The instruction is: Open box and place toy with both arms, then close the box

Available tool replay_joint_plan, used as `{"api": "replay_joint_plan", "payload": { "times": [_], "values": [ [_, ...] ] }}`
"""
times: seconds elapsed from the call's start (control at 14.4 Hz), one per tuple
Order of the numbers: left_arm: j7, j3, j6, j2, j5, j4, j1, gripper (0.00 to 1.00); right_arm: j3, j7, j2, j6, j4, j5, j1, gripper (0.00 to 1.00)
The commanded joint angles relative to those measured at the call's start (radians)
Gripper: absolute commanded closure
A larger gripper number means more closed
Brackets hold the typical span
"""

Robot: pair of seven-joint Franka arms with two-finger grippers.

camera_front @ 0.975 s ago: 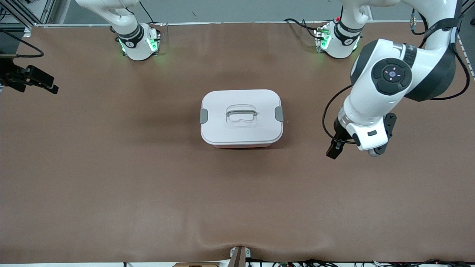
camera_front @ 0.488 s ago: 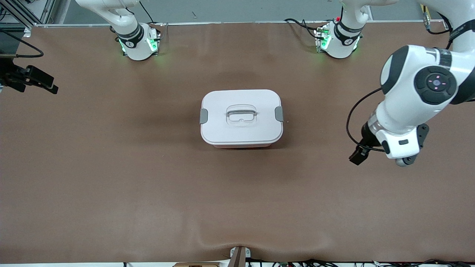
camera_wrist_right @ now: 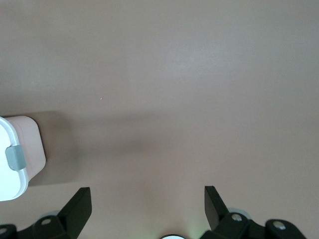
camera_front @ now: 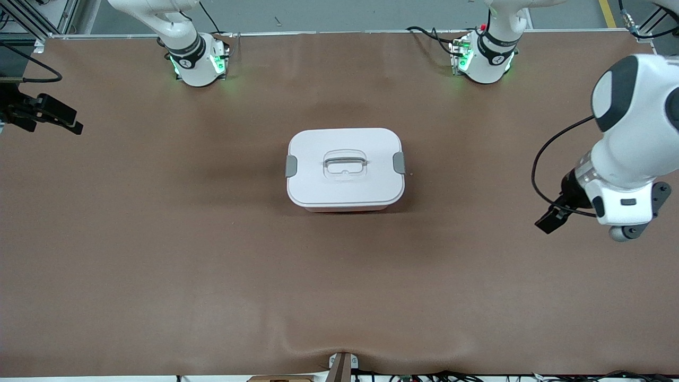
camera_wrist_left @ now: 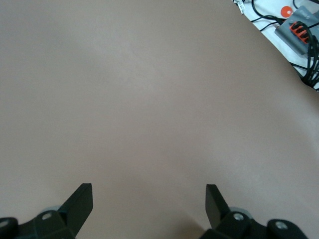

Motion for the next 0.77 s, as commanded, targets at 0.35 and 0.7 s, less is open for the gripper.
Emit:
{"api": "replay_joint_plan", "payload": {
  "times": [0.35,0.7],
  "values": [
    [0.332,0.198,-0.095,-0.178,-0.239,-0.009,-0.034,0.00,0.004,0.004,-0.001,-0.006,0.005,0.003,-0.005,0.00],
    [0.611,0.260,-0.155,-0.230,-0.236,-0.011,-0.058,0.00,0.004,0.004,0.001,-0.005,0.003,0.003,0.001,0.00]
  ]
}}
